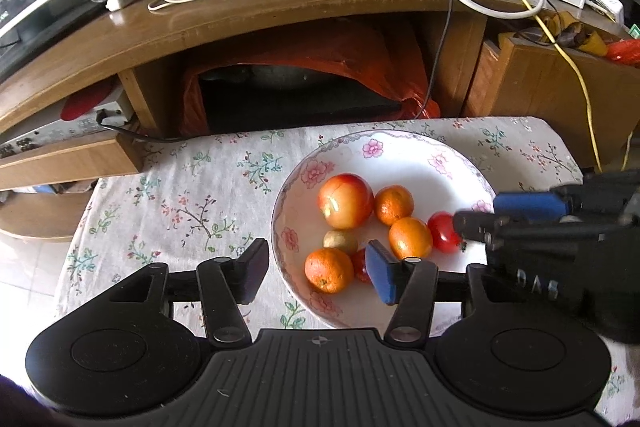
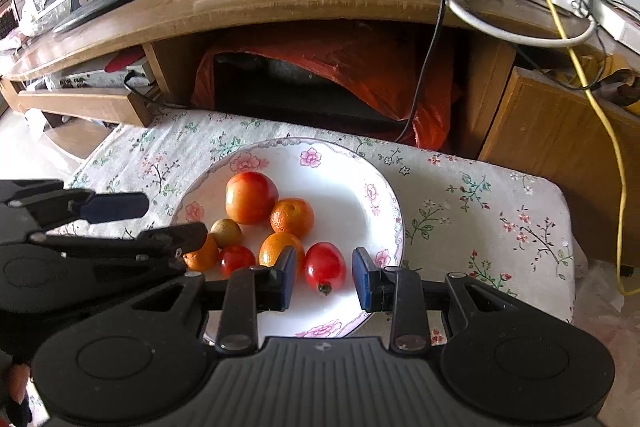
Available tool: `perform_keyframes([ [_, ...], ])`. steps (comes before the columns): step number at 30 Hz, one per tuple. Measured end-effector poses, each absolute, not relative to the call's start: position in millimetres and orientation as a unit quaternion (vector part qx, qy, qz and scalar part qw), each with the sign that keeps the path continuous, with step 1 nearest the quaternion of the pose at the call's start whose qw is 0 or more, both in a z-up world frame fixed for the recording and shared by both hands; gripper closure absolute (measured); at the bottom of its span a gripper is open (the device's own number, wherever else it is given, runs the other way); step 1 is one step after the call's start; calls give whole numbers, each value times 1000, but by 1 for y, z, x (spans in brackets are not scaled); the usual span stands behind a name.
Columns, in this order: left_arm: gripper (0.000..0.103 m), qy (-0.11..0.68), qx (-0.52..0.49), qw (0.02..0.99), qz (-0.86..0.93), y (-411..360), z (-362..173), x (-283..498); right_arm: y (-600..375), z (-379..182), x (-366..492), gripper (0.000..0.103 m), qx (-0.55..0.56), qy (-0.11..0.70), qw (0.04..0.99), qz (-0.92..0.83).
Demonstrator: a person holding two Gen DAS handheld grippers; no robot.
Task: Organize fruits
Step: 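Move both grippers back toward the last red tomato and brown fruit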
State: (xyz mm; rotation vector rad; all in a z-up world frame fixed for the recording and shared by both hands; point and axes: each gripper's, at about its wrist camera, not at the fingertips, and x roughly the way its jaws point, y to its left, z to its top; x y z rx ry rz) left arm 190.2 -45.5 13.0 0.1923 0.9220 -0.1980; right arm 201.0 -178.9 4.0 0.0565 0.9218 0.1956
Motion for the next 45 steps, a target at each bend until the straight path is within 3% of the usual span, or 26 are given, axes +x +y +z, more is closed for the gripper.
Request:
perform_keyframes([
  [22, 34, 461, 61, 879, -108, 0, 18, 154, -153, 4, 133, 71, 50, 468, 870, 146],
  [38, 33, 473, 40, 872, -121, 18, 15, 154, -130, -36, 157, 68, 52, 475, 869, 128],
  [45, 33, 496, 48, 854, -151, 6, 1, 151, -137, -38, 151, 72, 52, 478, 866, 135],
])
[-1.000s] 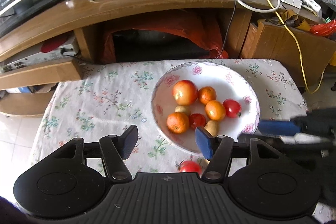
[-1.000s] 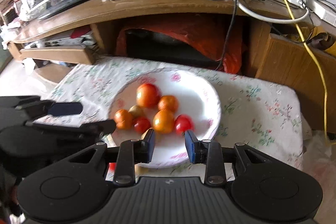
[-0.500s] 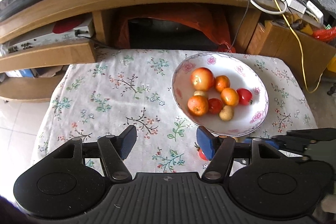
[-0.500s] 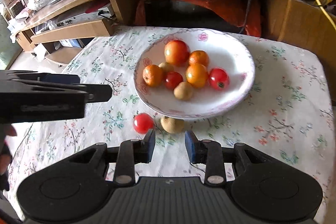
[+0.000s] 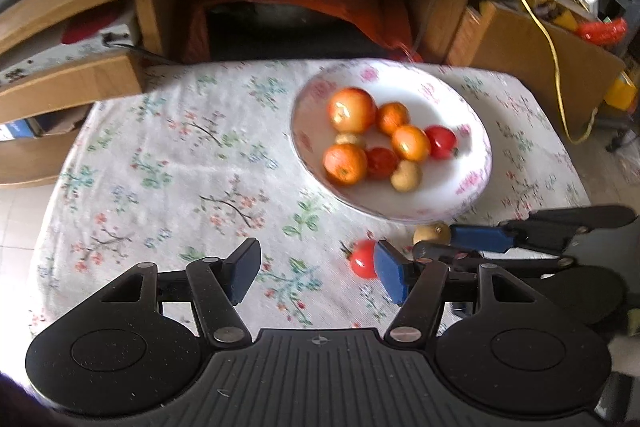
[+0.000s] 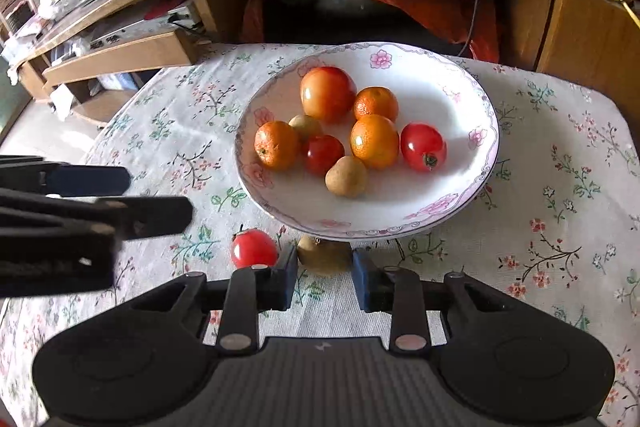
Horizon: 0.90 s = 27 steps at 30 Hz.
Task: Organize fruits
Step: 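Move both grippers back toward the last red tomato and brown fruit, then grasp the red tomato with left gripper while right grasps the brown fruit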
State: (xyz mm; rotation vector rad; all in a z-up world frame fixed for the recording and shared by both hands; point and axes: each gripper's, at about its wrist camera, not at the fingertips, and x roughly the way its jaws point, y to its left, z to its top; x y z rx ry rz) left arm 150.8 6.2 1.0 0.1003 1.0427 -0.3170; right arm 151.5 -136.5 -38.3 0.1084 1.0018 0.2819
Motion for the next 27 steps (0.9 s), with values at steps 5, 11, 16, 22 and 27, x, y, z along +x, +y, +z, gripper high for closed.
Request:
perform_keyframes([
  [5, 33, 505, 56, 843, -176, -3, -8, 149, -148, -31, 136, 72, 36, 488, 862, 136],
  [11, 39, 520, 55, 834, -178, -20, -28, 155, -163, -29, 119, 72, 34, 504, 853, 133],
  [16, 57, 530, 48, 830, -167, -27, -36, 161, -170, -29, 116, 72, 42, 508, 850, 133],
  [22, 57, 528, 33, 834, -155, -28, -39, 167, -177, -30, 119, 72, 49, 509, 849, 130],
  [27, 57, 523, 50, 837, -154, -35, -40, 167, -177, -28, 118, 72, 52, 507, 850, 136],
])
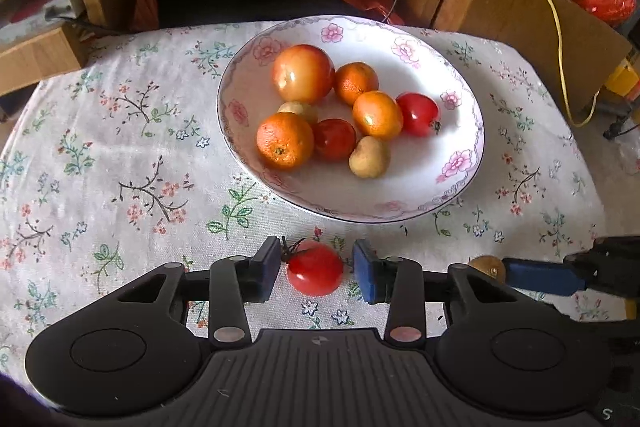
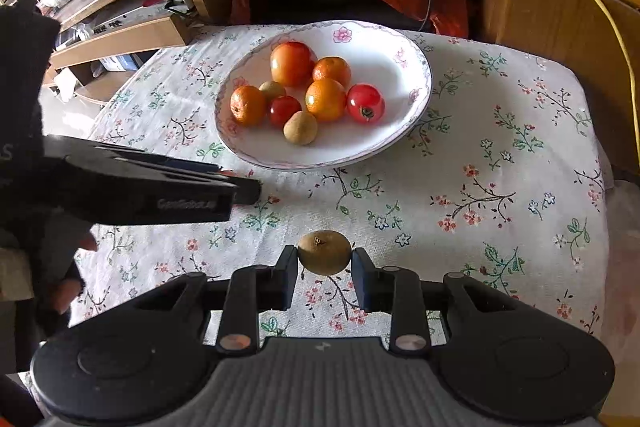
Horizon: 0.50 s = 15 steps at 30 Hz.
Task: Organize fruits
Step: 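Grasp the red tomato with left gripper while right grasps the brown fruit, then carry the red tomato toward the bowl with left gripper while right carries the brown fruit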
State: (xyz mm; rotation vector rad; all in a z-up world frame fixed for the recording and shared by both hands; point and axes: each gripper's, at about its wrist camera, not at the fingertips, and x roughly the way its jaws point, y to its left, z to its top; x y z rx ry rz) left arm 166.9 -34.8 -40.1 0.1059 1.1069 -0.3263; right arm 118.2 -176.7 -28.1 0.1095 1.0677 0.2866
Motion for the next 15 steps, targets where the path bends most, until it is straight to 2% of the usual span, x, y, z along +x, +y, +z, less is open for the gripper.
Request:
perform_keyframes([
  [4, 63, 521, 51, 840, -144, -36, -42, 169, -175, -29, 122, 72, 51, 507, 850, 137],
  [15, 64, 525, 71, 834, -153, -30, -37, 150, -177, -31, 124, 72, 43, 508, 850, 131],
])
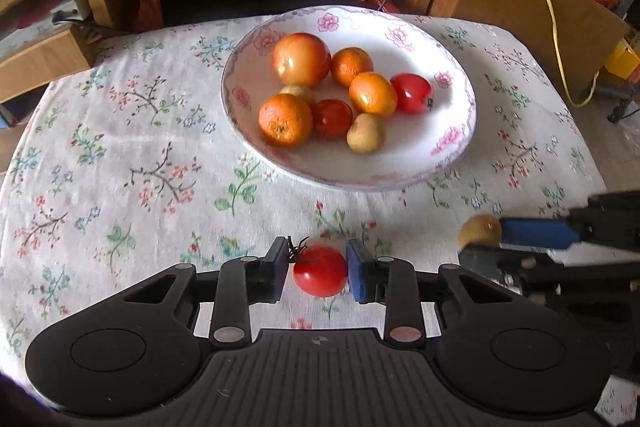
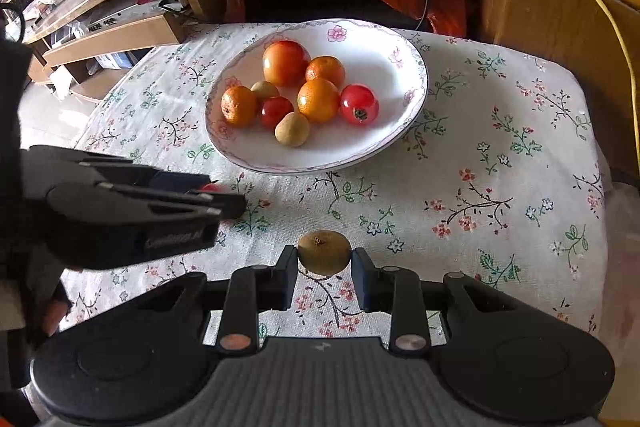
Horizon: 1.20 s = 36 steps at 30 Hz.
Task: Organize fruits
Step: 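Carry the red tomato toward the bowl with left gripper while right carries the brown fruit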
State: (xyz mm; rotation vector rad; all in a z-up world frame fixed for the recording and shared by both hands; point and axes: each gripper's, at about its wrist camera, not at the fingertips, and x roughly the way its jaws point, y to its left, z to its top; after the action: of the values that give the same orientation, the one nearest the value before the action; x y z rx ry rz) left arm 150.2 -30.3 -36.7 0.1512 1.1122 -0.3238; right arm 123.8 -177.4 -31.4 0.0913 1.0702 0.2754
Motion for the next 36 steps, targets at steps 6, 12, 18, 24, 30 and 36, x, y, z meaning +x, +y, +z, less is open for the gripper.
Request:
perform_keyframes([
  [6, 64, 528, 70, 832, -156, -27, -34, 129, -175, -27, 119, 72, 37, 503, 853, 136],
  [12, 64, 530, 72, 829, -162, -31, -35, 110, -172, -31, 113, 72, 28, 510, 849, 138],
  [18, 64, 536, 74, 825, -162, -32, -39, 102, -171, -37, 103, 72, 13, 521, 843, 137],
  [24, 64, 536, 78, 824, -166, -34, -38, 93, -171, -37, 93, 72, 11, 523, 841, 139],
  [30, 64, 530, 77, 828, -167, -36, -32, 92, -169, -34, 87, 72, 13, 525, 839, 141],
  [36, 64, 522, 69, 834, -165, -37, -25, 94, -171, -28, 87, 72, 20, 518, 844, 138],
])
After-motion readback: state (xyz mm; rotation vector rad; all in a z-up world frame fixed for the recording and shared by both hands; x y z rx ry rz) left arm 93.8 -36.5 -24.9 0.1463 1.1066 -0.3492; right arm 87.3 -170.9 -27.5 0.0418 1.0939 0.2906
